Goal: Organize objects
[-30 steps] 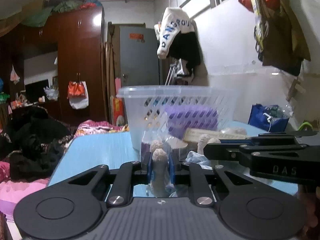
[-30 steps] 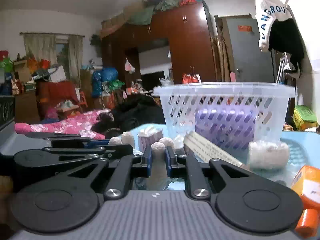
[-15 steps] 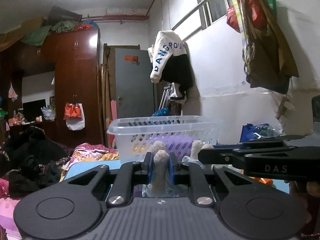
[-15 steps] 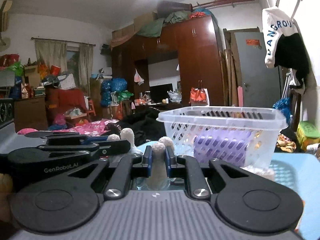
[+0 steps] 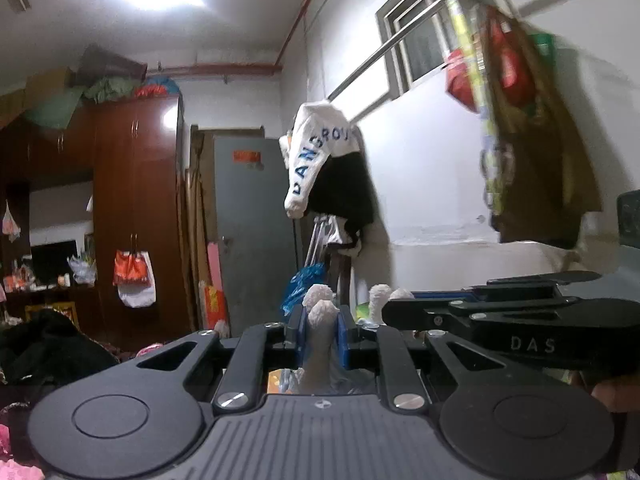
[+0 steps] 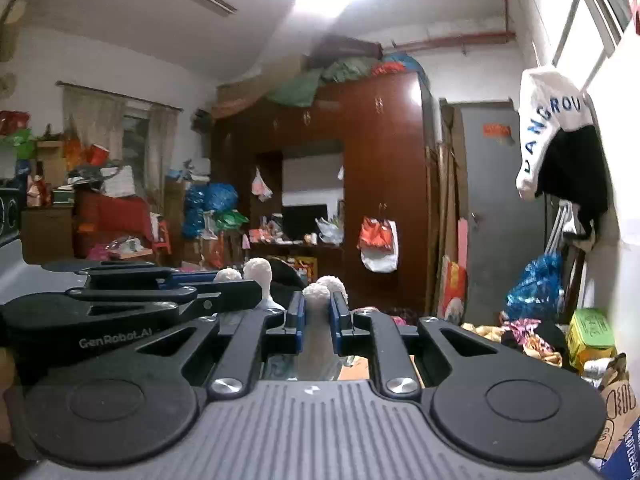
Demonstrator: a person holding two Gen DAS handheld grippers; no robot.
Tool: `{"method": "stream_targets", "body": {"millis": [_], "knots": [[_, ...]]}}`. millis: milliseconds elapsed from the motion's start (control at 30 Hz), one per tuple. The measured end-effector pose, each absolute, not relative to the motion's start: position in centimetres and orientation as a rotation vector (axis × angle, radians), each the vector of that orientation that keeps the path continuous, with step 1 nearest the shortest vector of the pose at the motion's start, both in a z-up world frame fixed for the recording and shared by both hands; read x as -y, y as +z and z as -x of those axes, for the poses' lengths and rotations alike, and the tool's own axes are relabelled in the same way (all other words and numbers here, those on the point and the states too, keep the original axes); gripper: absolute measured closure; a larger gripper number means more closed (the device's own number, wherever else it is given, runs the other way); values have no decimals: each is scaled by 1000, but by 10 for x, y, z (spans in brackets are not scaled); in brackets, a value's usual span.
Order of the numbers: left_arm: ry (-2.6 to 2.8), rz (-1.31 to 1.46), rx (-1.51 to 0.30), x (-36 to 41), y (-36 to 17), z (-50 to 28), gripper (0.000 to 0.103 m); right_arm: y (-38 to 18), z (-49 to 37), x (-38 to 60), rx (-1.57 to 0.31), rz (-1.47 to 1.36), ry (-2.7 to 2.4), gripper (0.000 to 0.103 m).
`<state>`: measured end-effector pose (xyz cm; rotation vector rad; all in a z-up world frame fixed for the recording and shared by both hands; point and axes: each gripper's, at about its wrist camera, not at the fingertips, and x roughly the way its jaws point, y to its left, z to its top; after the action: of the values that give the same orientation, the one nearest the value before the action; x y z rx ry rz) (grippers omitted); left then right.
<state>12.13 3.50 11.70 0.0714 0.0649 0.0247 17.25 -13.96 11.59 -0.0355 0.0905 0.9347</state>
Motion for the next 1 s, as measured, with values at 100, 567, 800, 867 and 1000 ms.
{"method": "stream_targets", "body": {"millis": [100,567,800,867,1000], "knots": [[49,-66,-107,-48,129,-162,84,118,-208,116,-144,22,896,88],[151,-40,-319,-109,80,-273,85,58,-295,34,-397,96,822,88],[210,-86,-289,-105,75,-273,67,69,-296,54,-443,100,761,57],[254,-104,-255,-105,76,-263,49,75,-284,78,-396,65,758,11],[218,-44,-192,-103,78,-218,33,65,-242,150,-290,-3,816,0]]}}
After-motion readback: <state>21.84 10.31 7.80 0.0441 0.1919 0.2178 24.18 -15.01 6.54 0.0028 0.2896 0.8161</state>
